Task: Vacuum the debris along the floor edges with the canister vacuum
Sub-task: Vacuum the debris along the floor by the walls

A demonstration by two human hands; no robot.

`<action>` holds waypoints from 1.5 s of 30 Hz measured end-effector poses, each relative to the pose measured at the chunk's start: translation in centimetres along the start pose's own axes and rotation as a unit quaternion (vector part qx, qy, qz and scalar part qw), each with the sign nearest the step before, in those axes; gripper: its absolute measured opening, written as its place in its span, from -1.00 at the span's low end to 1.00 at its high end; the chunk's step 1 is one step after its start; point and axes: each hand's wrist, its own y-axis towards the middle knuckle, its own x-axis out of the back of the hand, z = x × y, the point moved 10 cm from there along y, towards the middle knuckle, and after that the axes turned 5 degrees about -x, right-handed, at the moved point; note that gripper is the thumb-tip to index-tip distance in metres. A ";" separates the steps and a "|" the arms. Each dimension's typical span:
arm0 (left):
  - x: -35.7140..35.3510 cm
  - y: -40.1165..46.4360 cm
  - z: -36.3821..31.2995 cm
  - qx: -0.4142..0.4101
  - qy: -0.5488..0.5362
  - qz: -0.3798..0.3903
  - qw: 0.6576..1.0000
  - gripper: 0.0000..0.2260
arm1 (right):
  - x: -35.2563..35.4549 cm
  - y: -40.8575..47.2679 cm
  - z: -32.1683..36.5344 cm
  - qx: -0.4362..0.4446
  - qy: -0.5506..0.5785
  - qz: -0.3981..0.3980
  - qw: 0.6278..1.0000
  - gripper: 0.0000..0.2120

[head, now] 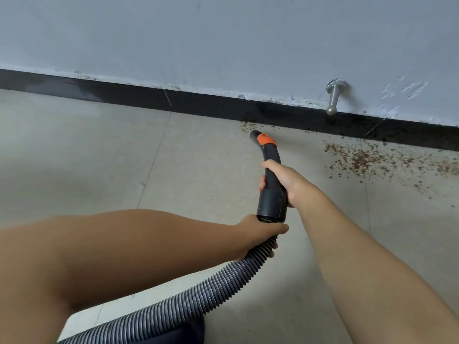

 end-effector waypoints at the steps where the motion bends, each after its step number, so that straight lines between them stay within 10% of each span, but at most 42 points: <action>1: 0.3 0.0 0.1 -0.009 0.000 -0.015 1.000 -0.80 | -0.3 0.0 -0.2 -0.002 0.002 0.007 1.000 -0.79; 12: -4.5 2.5 -2.1 -0.024 0.052 0.001 0.998 -0.73 | 8.4 -1.6 3.7 0.118 -0.038 -0.182 0.975 -0.76; 45: -0.6 1.6 0.1 -0.023 -0.057 -0.069 0.996 -0.79 | -0.5 0.7 3.5 0.089 -0.191 -0.101 0.972 -0.72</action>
